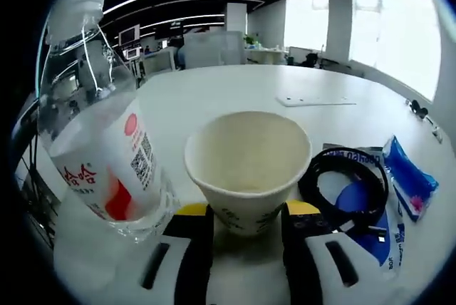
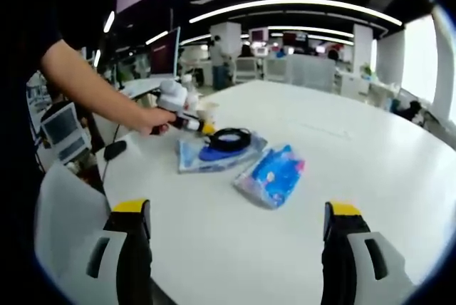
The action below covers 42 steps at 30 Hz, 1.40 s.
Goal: Arrange the tabletop items into an orderly group along one side of the table until the central work area is clear of visible clutter.
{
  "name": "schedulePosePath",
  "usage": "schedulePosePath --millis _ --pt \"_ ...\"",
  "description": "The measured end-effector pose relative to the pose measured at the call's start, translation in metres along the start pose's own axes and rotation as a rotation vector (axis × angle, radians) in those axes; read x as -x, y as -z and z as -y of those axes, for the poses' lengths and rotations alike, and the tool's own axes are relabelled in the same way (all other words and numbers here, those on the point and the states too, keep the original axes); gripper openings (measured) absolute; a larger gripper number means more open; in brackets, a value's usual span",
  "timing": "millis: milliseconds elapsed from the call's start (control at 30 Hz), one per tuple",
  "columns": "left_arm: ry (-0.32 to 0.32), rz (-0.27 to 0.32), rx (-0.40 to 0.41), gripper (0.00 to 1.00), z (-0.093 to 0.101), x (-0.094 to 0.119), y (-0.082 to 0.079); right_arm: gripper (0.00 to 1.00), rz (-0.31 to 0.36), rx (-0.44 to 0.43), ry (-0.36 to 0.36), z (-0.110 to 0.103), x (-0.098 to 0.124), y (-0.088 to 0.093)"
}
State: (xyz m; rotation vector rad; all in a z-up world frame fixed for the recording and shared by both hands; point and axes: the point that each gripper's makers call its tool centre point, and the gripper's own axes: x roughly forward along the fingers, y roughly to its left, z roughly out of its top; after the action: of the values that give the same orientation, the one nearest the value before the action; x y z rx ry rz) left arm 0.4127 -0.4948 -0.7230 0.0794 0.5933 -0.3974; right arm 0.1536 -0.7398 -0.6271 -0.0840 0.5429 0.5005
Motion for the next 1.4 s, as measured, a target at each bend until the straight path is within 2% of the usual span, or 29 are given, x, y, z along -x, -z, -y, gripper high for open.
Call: schedulePosePath --millis 333,567,833,967,1400 --pt "-0.007 -0.004 0.025 0.43 0.002 0.008 0.008 1.0 -0.002 0.003 -0.008 -0.002 -0.003 -0.001" --pt "-0.003 0.011 0.033 0.46 0.004 0.016 0.011 1.0 0.012 0.015 -0.016 -0.006 -0.005 -0.009" --pt "0.004 0.025 0.003 0.47 0.007 0.025 0.005 1.0 0.022 0.027 -0.01 -0.005 0.0 -0.014" --pt "0.018 0.028 -0.006 0.47 0.012 0.03 0.008 1.0 0.03 0.031 -0.011 -0.006 0.0 -0.018" --pt "0.026 0.03 0.014 0.47 0.014 0.041 0.009 0.99 0.047 0.052 -0.01 -0.012 0.002 -0.027"
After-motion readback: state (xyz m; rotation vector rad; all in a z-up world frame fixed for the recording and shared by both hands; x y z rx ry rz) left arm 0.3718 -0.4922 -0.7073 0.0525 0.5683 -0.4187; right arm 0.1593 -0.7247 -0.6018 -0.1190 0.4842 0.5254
